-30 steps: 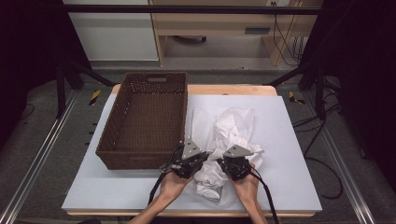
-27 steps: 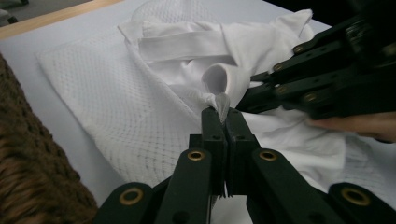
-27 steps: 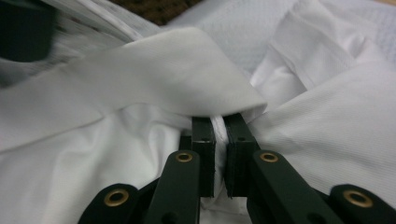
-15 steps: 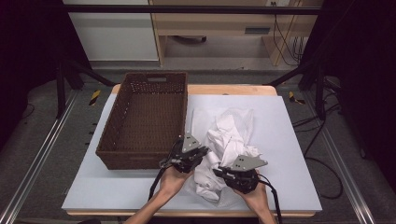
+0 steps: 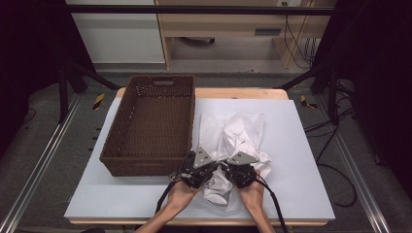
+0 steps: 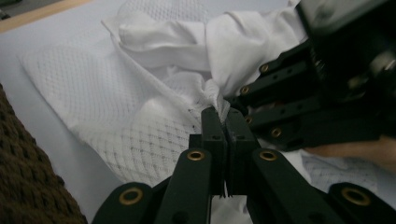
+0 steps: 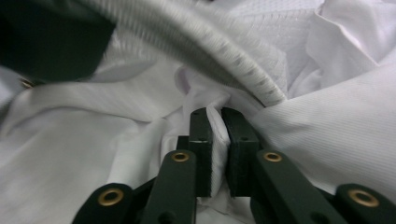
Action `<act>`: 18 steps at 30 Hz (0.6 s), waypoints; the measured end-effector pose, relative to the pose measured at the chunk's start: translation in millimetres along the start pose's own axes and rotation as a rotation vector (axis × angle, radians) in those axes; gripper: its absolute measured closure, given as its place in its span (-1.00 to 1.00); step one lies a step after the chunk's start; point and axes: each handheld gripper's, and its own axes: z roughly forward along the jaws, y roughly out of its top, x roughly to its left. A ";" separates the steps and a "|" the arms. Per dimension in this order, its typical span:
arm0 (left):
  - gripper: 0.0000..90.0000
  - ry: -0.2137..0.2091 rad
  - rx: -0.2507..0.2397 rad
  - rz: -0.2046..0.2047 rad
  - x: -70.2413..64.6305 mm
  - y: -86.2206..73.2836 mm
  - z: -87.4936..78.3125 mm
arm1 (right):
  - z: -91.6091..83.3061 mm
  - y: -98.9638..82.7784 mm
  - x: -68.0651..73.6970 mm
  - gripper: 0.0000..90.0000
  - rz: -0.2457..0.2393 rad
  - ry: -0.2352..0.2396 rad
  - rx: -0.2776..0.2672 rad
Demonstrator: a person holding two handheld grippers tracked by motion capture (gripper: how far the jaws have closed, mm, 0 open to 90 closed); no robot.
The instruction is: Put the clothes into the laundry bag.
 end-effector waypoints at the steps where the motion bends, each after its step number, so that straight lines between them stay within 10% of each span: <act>1: 0.96 -0.001 0.001 -0.004 0.8 -2.1 -0.1 | -4.5 -0.2 -1.6 0.69 0.007 0.038 -0.016; 6: 0.95 -0.003 0.006 -0.018 4.4 -7.2 0.9 | -48.3 2.6 -9.0 0.35 0.008 0.064 -0.134; 10: 0.95 0.003 0.006 -0.008 3.8 -7.3 0.9 | -78.2 7.7 -25.5 -0.13 -0.004 -0.108 -0.211; 13: 0.95 0.000 0.004 -0.014 5.4 -7.5 1.3 | -74.1 4.1 -41.4 -0.31 0.040 -0.143 -0.151; 18: 0.95 0.002 0.005 -0.021 6.7 -7.7 2.0 | -45.5 -9.4 -50.1 0.38 0.041 -0.166 0.004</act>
